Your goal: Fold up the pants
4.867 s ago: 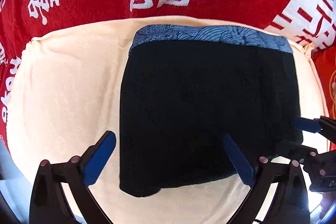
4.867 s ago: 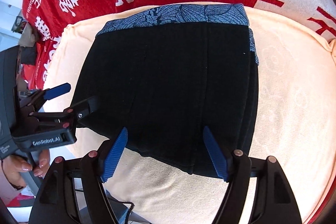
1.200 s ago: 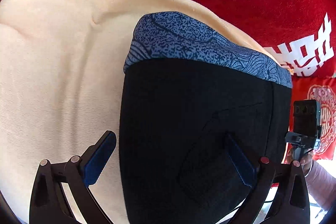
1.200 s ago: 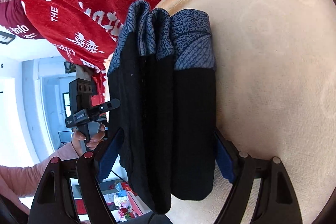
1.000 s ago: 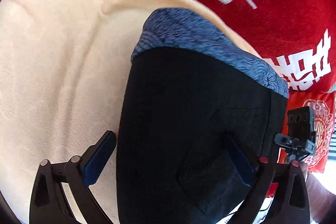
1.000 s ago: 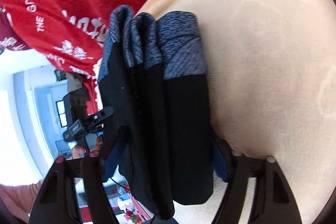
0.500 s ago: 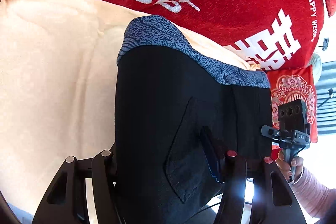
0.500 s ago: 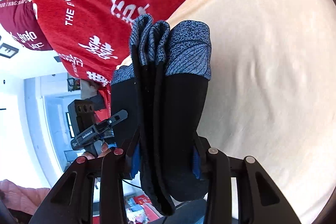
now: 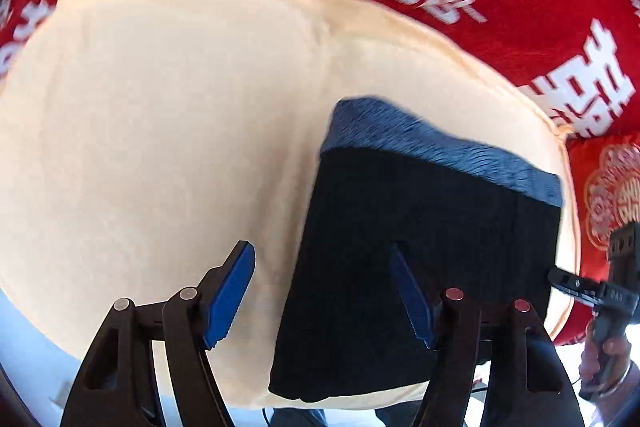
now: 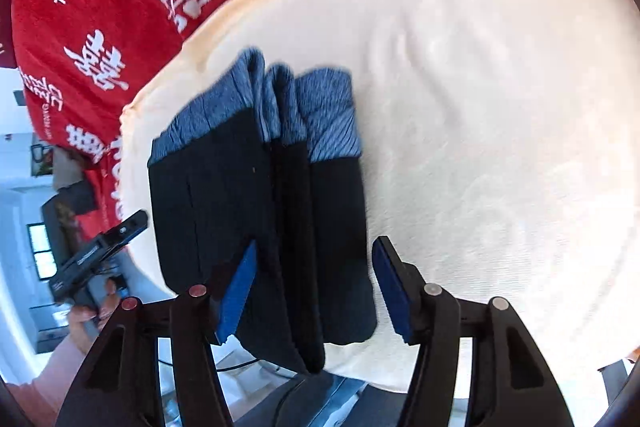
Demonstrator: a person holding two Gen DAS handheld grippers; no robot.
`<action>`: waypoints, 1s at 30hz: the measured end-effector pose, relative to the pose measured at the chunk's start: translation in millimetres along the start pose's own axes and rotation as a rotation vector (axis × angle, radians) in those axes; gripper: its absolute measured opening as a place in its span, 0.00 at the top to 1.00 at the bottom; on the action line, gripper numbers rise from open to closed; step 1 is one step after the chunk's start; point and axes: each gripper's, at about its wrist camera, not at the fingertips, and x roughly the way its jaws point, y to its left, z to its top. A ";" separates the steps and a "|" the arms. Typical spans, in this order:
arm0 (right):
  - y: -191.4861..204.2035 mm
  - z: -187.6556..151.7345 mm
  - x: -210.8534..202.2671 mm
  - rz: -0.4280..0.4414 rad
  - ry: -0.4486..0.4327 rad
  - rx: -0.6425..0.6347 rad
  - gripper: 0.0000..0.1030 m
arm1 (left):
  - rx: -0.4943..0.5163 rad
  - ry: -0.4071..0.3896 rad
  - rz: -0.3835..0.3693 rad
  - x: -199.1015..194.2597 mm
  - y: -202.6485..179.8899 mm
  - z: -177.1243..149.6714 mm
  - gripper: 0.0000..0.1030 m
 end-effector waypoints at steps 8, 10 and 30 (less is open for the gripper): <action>61.4 32.6 3.6 -0.008 -0.066 -0.157 0.75 | 0.246 -0.058 -0.068 19.1 -80.6 40.2 0.19; 53.9 33.7 18.0 -0.070 -0.050 -0.179 0.75 | 0.213 -0.039 -0.047 38.4 -82.4 45.5 0.19; 40.2 -33.0 6.4 -0.097 0.019 -0.070 0.39 | 0.117 0.058 0.151 26.3 -66.8 -22.9 0.06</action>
